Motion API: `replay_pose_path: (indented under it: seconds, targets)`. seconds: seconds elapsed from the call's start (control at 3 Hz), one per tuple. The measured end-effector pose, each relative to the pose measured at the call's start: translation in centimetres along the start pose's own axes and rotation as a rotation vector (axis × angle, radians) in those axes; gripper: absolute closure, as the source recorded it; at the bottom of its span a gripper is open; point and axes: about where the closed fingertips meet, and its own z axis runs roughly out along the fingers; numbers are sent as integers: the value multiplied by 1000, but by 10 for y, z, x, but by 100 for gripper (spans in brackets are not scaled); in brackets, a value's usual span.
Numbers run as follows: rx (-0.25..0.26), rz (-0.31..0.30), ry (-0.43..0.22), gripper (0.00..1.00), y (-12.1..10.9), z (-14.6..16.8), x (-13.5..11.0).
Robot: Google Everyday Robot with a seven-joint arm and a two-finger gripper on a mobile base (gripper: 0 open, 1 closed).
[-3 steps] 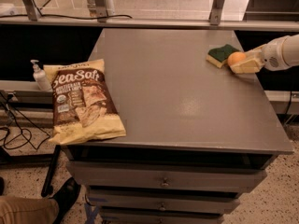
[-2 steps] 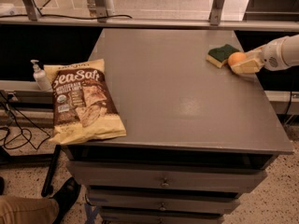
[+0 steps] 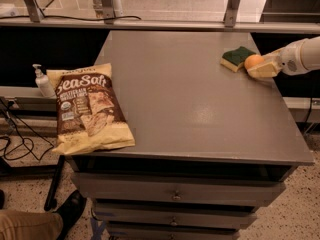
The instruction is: Move orange near sponge
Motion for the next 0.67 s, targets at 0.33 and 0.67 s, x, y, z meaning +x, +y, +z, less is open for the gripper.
replay_pose_path:
  seconds: [0.33, 0.67]
  targets:
    - [-10, 4, -4, 12, 2, 2, -1]
    - [-21, 7, -6, 0, 5, 3, -1]
